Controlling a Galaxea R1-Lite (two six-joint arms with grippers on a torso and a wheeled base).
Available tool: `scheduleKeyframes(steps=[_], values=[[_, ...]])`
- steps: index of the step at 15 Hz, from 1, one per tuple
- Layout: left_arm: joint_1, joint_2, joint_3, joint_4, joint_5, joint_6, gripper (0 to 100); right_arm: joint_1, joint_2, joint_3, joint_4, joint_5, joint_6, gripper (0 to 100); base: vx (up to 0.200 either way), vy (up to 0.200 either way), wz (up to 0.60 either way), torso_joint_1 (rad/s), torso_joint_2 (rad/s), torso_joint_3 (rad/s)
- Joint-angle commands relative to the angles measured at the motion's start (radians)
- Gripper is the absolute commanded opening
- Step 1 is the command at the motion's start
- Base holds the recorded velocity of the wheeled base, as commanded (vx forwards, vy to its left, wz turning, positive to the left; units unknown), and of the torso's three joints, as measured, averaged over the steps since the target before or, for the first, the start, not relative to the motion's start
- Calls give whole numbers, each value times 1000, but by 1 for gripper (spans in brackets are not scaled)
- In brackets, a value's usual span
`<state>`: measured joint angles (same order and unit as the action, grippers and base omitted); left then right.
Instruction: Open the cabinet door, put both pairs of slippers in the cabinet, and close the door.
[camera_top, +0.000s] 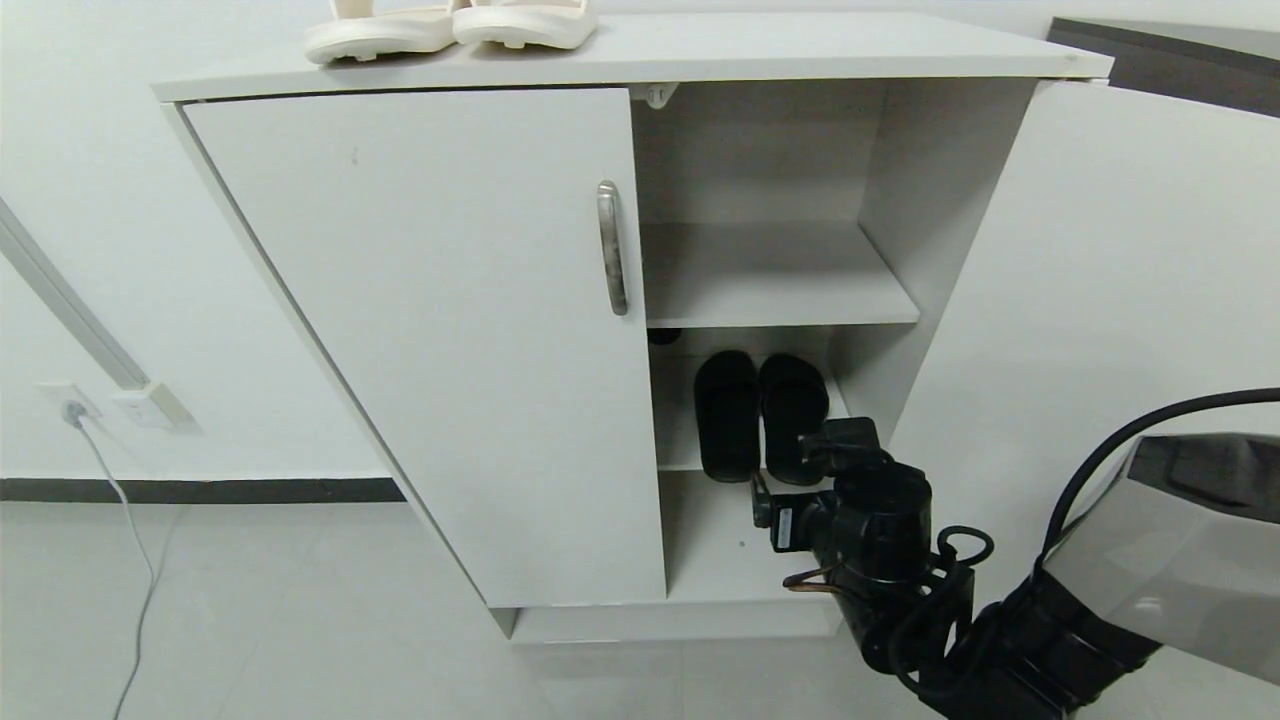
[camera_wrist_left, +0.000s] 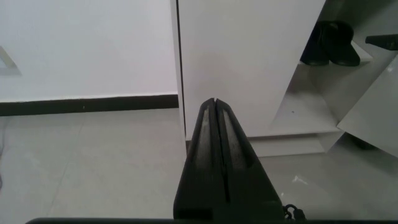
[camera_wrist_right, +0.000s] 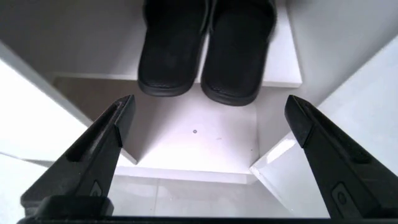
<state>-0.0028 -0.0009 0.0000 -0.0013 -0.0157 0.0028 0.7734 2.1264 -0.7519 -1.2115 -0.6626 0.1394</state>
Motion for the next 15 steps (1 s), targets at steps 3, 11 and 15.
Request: scheduleKeyframes(steps=[3, 11, 15], values=[[0, 1, 0, 0, 0, 0, 0, 0, -9, 9, 0, 0, 0, 100, 0, 0, 0, 0, 0, 0], [0, 1, 0, 1, -1, 0, 0, 7, -25, 22, -3, -2, 0, 100, 0, 0, 0, 2, 1, 105], [0, 1, 0, 0, 0, -1, 0, 47, -144, 105, 18, -2, -9, 100, 0, 0, 0, 2, 1, 151]])
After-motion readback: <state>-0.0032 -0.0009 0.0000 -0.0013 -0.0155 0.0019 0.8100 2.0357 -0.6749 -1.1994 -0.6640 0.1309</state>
